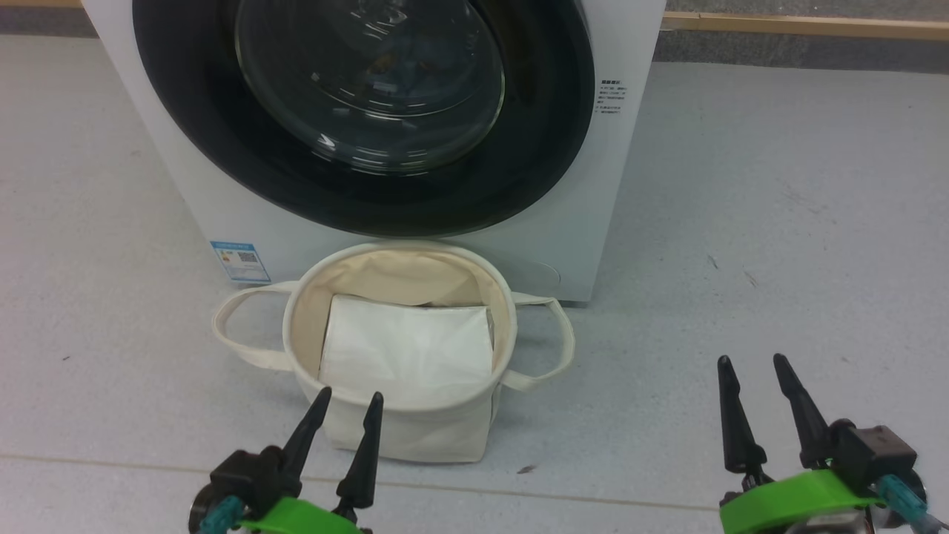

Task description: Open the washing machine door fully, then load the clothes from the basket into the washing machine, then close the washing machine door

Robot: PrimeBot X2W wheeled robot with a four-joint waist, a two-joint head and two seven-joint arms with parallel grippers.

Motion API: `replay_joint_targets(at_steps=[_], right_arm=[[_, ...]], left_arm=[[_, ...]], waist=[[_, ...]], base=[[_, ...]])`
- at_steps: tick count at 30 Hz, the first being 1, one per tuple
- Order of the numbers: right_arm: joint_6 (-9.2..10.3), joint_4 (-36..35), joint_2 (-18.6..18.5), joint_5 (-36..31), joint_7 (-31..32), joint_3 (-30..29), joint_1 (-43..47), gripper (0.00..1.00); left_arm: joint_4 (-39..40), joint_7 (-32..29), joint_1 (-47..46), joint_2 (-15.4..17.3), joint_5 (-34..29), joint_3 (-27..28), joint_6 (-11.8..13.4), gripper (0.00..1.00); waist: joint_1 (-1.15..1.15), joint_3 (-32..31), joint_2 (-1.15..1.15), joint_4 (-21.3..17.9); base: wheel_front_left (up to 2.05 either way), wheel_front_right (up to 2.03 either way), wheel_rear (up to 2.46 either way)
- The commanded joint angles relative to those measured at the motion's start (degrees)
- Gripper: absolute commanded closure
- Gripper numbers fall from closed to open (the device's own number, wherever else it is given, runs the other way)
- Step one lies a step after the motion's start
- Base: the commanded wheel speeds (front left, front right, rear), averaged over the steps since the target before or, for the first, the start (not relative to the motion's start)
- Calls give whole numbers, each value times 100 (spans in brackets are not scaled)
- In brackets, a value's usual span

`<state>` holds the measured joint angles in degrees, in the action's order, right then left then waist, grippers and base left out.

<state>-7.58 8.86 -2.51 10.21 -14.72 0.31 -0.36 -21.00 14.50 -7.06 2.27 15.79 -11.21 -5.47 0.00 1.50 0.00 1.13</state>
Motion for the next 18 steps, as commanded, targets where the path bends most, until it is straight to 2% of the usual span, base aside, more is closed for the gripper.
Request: replay_joint_targets(at_steps=[1, 9, 13, 18], right_arm=[[9, -198, -38, 17, -28, 121, -165, 0], [9, -216, -37, 185, -28, 246, -126, 0], [9, -229, -37, 195, -28, 212, -123, 0], [9, -269, -37, 166, -28, 211, -128, 0]], left_arm=[[128, 50, -149, 61, 8, 220, 50, 0], [302, 50, -185, 61, 149, 282, 200, 0], [623, 50, -118, 61, -199, 257, 239, 0], [559, 50, 15, 61, -124, 132, 192, 0]], waist=[[0, 10, 0, -9], [0, -9, 0, -11], [0, -17, 0, 0], [0, -10, 0, 2]], base=[[0, 0, 0], [0, 0, 0], [0, 0, 0], [0, 0, 0]])
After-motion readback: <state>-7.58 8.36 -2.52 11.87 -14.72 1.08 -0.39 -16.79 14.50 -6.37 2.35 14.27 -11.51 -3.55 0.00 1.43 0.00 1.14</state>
